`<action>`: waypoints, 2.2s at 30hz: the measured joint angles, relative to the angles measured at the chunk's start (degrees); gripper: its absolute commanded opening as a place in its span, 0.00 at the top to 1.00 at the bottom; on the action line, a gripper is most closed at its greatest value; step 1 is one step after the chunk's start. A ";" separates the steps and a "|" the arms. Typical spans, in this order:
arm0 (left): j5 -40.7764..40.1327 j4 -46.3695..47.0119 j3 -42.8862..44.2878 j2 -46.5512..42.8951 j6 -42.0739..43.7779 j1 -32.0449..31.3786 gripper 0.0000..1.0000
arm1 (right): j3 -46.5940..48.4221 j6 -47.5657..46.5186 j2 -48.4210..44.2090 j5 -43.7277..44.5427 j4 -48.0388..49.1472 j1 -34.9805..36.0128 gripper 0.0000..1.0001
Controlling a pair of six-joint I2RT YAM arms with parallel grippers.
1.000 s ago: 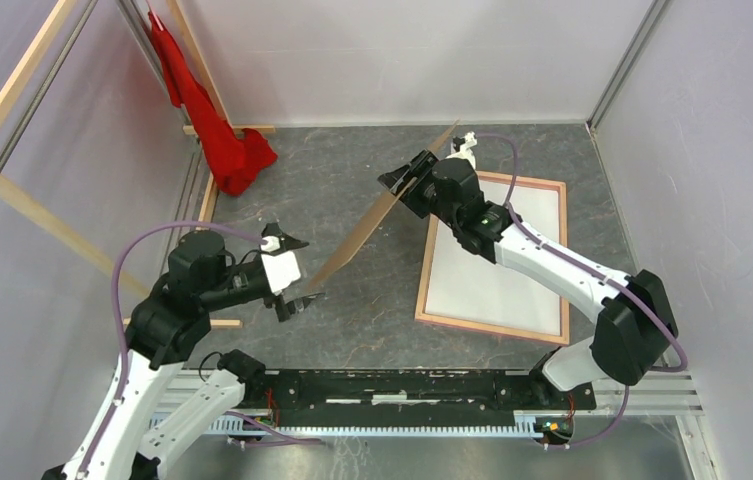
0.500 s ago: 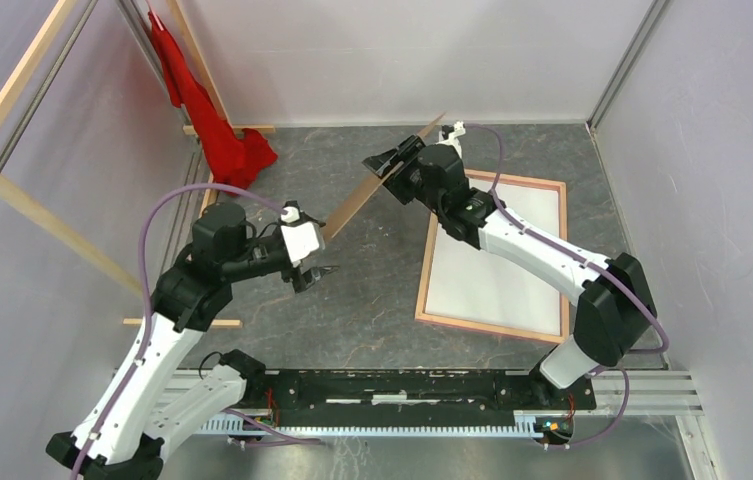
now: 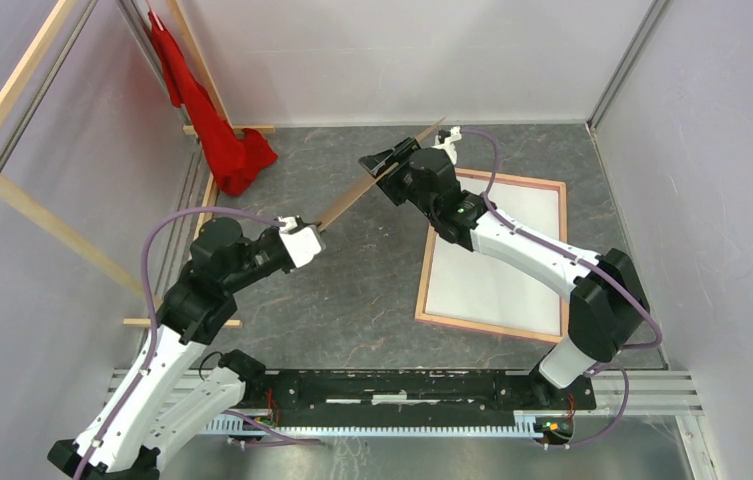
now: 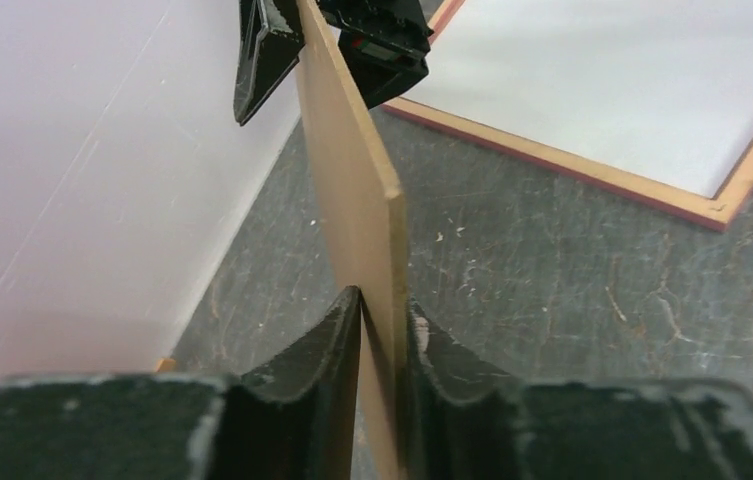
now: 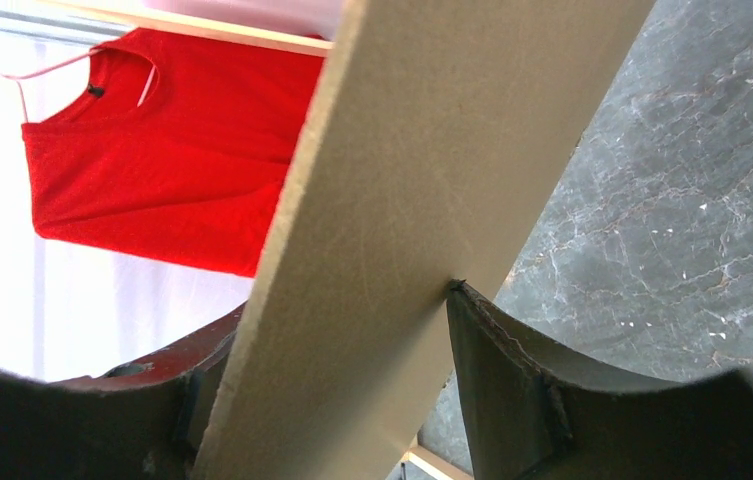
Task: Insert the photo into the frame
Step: Pick up the photo frame item at the center of the board, then move the photo frame to the center of the board.
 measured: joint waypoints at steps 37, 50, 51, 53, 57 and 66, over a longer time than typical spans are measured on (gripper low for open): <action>-23.69 -4.87 17.33 11.58 -2.05 -0.44 0.98 | -12.13 -36.22 -20.83 -3.21 -22.95 -6.67 0.41; -25.62 -16.79 29.57 17.05 -4.15 -0.42 0.98 | -3.23 -44.76 3.02 10.69 -34.32 1.84 0.45; -25.46 -17.40 29.57 17.09 -4.22 -0.44 0.98 | -2.58 -44.96 3.87 11.54 -34.58 1.88 0.45; -25.20 -18.53 29.57 17.33 -4.52 -0.44 0.98 | -0.61 -45.42 6.29 13.70 -35.26 2.03 0.45; -24.90 -19.21 29.79 18.23 -5.90 -0.44 0.98 | 2.08 -46.34 10.54 17.31 -35.80 2.03 0.45; -23.85 -20.33 29.79 18.34 -6.82 -0.44 0.98 | 3.69 -47.28 15.93 20.90 -36.46 2.01 0.47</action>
